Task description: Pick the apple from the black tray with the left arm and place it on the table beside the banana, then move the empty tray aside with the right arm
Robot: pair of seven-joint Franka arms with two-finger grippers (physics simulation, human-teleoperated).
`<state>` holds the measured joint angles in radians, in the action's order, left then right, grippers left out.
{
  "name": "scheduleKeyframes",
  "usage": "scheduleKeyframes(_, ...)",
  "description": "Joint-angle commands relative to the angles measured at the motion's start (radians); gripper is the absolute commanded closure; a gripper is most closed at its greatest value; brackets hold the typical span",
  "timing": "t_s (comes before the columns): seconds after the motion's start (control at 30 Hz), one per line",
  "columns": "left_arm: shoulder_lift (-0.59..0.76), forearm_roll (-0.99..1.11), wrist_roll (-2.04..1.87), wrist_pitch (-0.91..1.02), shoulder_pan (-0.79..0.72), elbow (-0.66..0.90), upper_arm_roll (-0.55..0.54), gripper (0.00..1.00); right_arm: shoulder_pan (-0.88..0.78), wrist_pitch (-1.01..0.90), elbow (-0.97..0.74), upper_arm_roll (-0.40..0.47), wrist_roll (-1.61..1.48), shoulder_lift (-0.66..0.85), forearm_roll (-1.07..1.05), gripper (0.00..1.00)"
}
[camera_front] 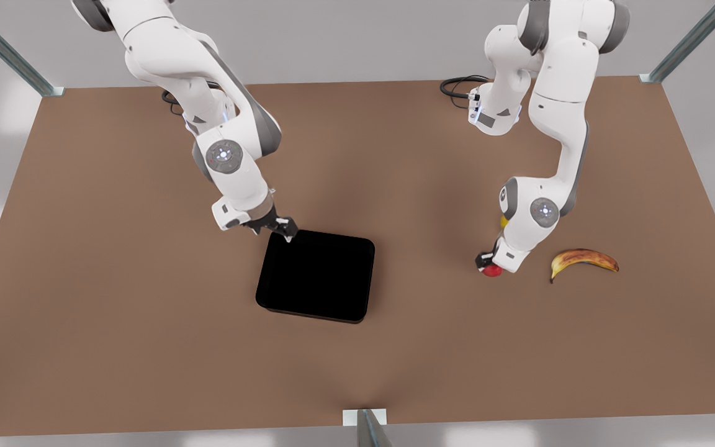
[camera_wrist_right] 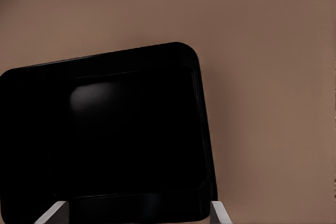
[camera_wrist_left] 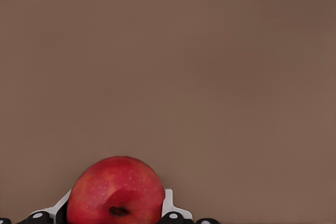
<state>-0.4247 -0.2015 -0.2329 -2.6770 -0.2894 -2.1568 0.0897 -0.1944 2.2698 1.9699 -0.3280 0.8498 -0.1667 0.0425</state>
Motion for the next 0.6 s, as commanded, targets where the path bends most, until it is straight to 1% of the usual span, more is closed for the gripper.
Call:
scheduleKeyframes(0.0, -0.009, -0.026, 0.346, -0.024, 0.001, 0.005, -0.001, 0.0, 0.012, 0.091, 0.015, 0.003, 0.083, -0.004, 0.031, 0.0)
scheduleKeyframes(0.07, -0.012, -0.024, 0.348, -0.026, 0.004, 0.012, -0.001, 0.0, 0.015, 0.093, 0.015, 0.001, 0.029, -0.043, 0.033, 0.0)
scheduleKeyframes(0.1, -0.04, -0.024, 0.348, -0.026, 0.006, 0.037, -0.001, 0.0, 0.016, 0.106, 0.017, 0.003, -0.009, -0.063, 0.031, 0.0)
scheduleKeyframes(0.17, -0.052, -0.024, 0.348, -0.024, 0.007, 0.049, -0.001, 0.0, 0.018, 0.112, 0.015, 0.003, -0.064, -0.096, 0.031, 0.01)
scheduleKeyframes(0.27, -0.069, -0.024, 0.348, -0.026, 0.009, 0.067, -0.001, 0.0, 0.019, 0.142, 0.012, 0.03, -0.146, -0.151, 0.033, 0.01)
scheduleKeyframes(0.33, -0.085, -0.024, 0.348, -0.026, 0.009, 0.081, -0.002, 0.0, 0.023, 0.143, 0.004, 0.07, -0.227, -0.165, 0.03, 0.01)
scheduleKeyframes(0.4, -0.108, -0.026, 0.348, -0.026, 0.01, 0.101, -0.002, 0.0, 0.039, 0.145, 0.001, 0.086, -0.299, -0.181, 0.025, 0.01)
scheduleKeyframes(0.47, -0.121, -0.026, 0.348, -0.026, 0.015, 0.112, -0.004, 0.0, 0.033, 0.171, 0.003, 0.083, -0.321, -0.232, 0.031, 0.02)
scheduleKeyframes(0.57, -0.111, -0.024, 0.395, -0.011, 0.05, 0.123, -0.008, 0.0, 0.032, 0.169, 0.004, 0.073, -0.451, -0.26, 0.03, 0.02)
